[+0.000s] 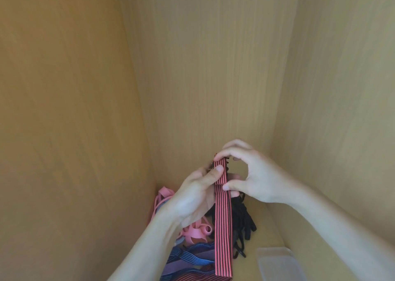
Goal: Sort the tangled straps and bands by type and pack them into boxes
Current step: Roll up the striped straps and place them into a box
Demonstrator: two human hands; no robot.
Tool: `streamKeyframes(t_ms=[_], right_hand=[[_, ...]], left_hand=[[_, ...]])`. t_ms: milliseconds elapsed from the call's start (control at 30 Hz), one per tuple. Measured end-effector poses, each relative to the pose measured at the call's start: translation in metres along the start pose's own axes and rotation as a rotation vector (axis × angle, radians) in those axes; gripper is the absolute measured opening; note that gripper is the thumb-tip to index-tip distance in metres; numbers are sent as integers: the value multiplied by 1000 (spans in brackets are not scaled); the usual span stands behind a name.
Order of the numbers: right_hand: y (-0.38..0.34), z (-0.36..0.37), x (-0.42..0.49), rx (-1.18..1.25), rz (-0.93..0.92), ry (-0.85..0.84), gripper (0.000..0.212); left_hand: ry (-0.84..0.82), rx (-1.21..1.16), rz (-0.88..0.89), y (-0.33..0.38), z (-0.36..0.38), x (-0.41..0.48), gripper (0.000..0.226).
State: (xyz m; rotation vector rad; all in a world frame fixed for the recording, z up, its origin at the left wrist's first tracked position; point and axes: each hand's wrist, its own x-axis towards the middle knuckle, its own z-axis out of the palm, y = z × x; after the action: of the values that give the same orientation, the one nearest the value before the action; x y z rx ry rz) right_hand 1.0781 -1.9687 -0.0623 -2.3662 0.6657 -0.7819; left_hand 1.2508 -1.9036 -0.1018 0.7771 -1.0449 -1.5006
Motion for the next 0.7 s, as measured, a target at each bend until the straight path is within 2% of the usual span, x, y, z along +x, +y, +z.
streamKeyframes(t_ms=[67,133,233,300,400,700], right_hand=[[-2,-5,0,16,3,-41,42],[-3,-10,2,62,27,-10,40],[0,-15,6,63,196,131,47],[-1,-15,7,118,298,66,56],[-1,-7,5,242,257,-105,38],[6,9,1,87,138,78,17]], left_hand=[[-76,-40,3,0,-3,-1,49],[-99,-40,10,-1,-6,0,50],[-137,-48,-3,-3,-11,-3,48],[-151,-61,5,-5,-12,-3,47],[-154,-41,9,-7,-9,-4,48],[-92,1,-30,-10,-4,-4,53]])
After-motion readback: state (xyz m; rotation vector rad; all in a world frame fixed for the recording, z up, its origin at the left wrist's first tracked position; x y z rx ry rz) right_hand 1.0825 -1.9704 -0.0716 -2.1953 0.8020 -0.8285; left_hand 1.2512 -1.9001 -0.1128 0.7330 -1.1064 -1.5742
